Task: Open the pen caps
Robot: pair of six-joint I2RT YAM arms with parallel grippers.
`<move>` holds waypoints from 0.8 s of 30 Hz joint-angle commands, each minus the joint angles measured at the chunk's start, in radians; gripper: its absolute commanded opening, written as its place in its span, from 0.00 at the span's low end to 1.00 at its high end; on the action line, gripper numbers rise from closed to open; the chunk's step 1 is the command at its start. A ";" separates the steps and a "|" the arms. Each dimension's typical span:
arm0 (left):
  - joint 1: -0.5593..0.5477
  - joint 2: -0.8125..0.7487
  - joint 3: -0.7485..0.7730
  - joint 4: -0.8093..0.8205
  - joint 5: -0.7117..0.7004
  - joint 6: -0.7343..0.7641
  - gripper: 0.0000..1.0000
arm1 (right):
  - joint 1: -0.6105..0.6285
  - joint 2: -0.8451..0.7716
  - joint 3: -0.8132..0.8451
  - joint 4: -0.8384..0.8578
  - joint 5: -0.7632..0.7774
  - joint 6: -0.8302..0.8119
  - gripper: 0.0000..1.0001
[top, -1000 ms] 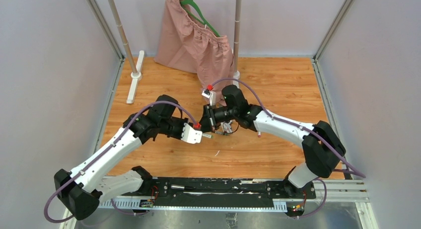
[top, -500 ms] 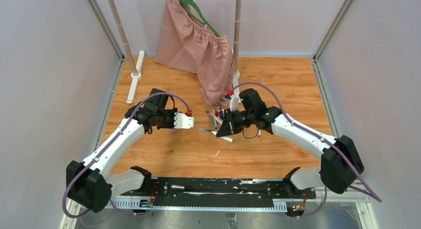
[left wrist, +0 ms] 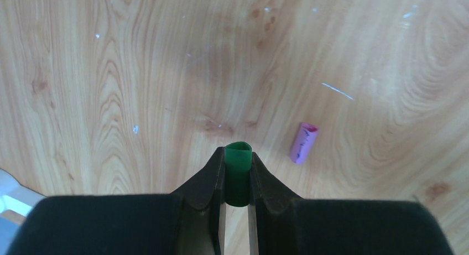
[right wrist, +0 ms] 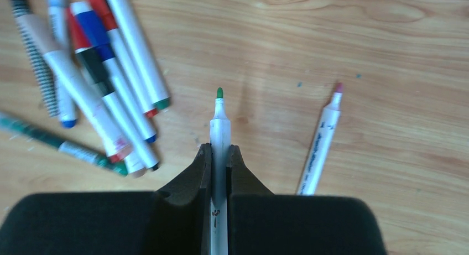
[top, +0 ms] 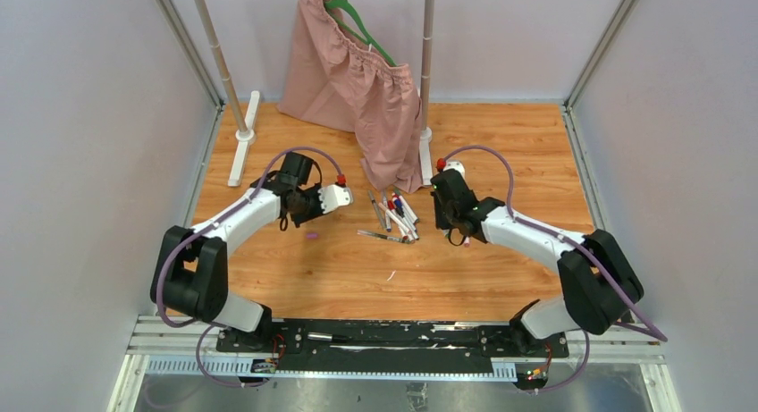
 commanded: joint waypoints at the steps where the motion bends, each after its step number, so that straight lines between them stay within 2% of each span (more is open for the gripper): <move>1: 0.027 0.049 0.004 0.104 0.011 -0.056 0.00 | -0.014 0.040 -0.020 0.074 0.186 -0.016 0.00; 4: 0.031 0.105 0.012 0.132 -0.001 -0.072 0.00 | -0.017 0.068 -0.043 0.113 0.200 -0.013 0.00; 8: 0.037 0.141 -0.007 0.189 -0.022 -0.078 0.09 | -0.017 0.115 -0.048 0.136 0.204 0.002 0.00; 12: 0.038 0.177 -0.018 0.185 -0.034 -0.062 0.16 | -0.018 0.154 -0.058 0.144 0.224 0.021 0.08; 15: 0.040 0.187 -0.018 0.172 -0.031 -0.059 0.24 | -0.025 0.161 -0.078 0.158 0.219 0.033 0.11; 17: 0.040 0.190 -0.013 0.148 -0.022 -0.048 0.34 | -0.029 0.161 -0.093 0.167 0.215 0.032 0.12; 19: 0.040 0.198 0.004 0.109 -0.014 -0.037 0.45 | -0.036 0.156 -0.102 0.171 0.203 0.030 0.18; 22: 0.041 0.183 0.023 0.086 -0.014 -0.035 0.62 | -0.045 0.137 -0.111 0.172 0.189 0.025 0.38; 24: 0.045 0.160 0.046 0.060 0.002 -0.034 0.68 | -0.047 0.106 -0.110 0.169 0.180 0.018 0.43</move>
